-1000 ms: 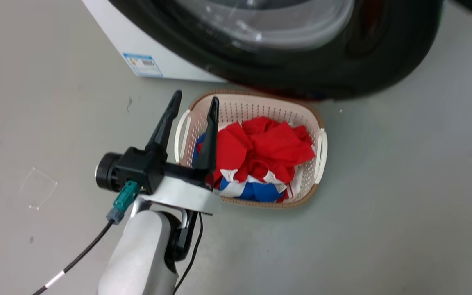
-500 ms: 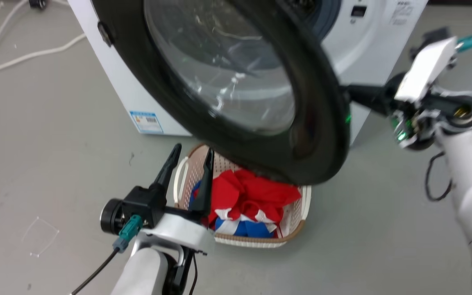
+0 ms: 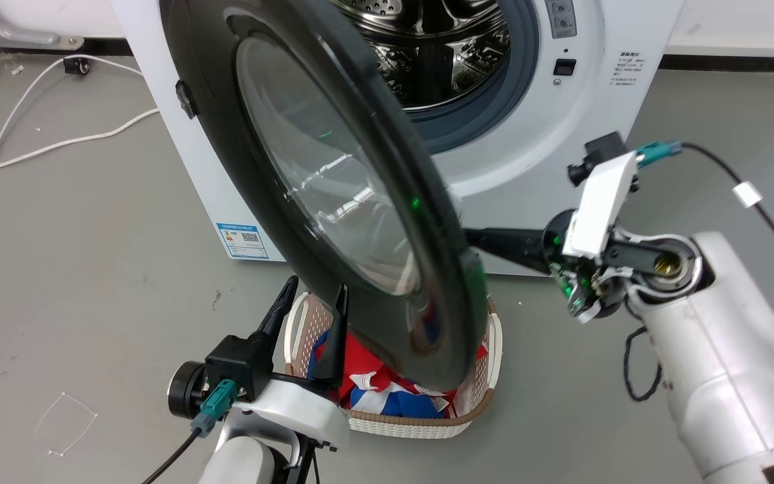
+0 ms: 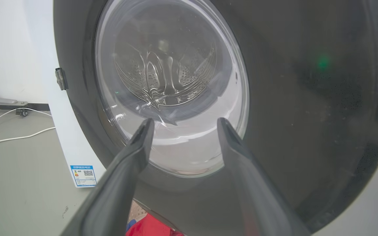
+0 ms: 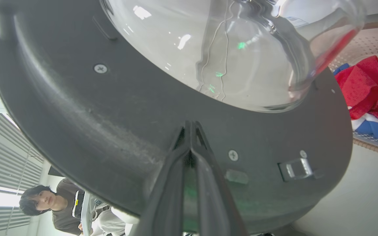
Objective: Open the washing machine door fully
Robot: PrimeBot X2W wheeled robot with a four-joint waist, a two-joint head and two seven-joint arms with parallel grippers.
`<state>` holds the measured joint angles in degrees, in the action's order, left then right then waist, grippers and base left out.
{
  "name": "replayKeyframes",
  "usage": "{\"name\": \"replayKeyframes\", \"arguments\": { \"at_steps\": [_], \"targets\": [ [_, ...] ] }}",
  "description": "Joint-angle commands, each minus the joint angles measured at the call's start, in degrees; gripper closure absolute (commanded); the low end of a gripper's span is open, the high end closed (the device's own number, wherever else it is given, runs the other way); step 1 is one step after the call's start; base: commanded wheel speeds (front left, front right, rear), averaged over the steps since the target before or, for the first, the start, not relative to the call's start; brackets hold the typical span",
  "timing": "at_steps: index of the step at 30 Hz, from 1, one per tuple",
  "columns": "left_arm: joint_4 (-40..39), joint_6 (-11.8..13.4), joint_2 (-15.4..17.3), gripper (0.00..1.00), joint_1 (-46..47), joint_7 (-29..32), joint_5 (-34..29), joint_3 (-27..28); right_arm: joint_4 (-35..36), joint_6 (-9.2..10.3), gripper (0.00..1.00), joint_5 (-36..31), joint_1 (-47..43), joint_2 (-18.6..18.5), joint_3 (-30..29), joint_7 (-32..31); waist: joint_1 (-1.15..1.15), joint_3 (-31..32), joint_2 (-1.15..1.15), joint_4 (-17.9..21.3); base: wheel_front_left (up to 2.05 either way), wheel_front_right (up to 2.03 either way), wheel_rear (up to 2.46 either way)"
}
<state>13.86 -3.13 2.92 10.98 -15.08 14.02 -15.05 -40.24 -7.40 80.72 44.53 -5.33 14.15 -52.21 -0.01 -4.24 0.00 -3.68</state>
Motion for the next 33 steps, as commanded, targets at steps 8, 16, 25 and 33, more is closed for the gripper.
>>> {"name": "replayKeyframes", "arguments": {
  "at_steps": [8, 16, 25, 33],
  "targets": [
    [0.6, -0.2, 0.0, 0.0, -0.9, -0.1, -0.1, 0.2, 6.2, -0.16, 1.0, 2.1, -5.7, 2.0, 2.5, 0.6, 0.01, 0.5, 0.0, 0.4, 0.0, 0.0, 0.0],
    [0.7, -0.3, 0.0, 0.0, -1.3, -0.1, -0.1, 0.5, 12.9, -0.16, 1.0, -0.1, -10.0, 2.1, 1.1, 11.4, 0.01, 1.0, 0.0, 1.0, 0.0, 0.0, 0.0],
    [1.4, -0.6, 0.0, 0.0, -2.4, -0.1, -0.7, 1.8, 19.6, -0.16, 1.0, -3.3, -19.2, 1.5, -7.7, 33.9, 0.01, 2.4, 0.0, 2.3, 0.0, 0.0, 0.0],
    [2.1, -1.1, -0.1, 0.0, -4.2, -0.1, -1.1, 4.1, 28.6, -0.17, 0.0, -11.3, -33.9, 0.4, -12.4, 50.4, 0.01, 4.2, 0.0, 3.6, 0.0, 0.0, 0.0]
  ]
}}
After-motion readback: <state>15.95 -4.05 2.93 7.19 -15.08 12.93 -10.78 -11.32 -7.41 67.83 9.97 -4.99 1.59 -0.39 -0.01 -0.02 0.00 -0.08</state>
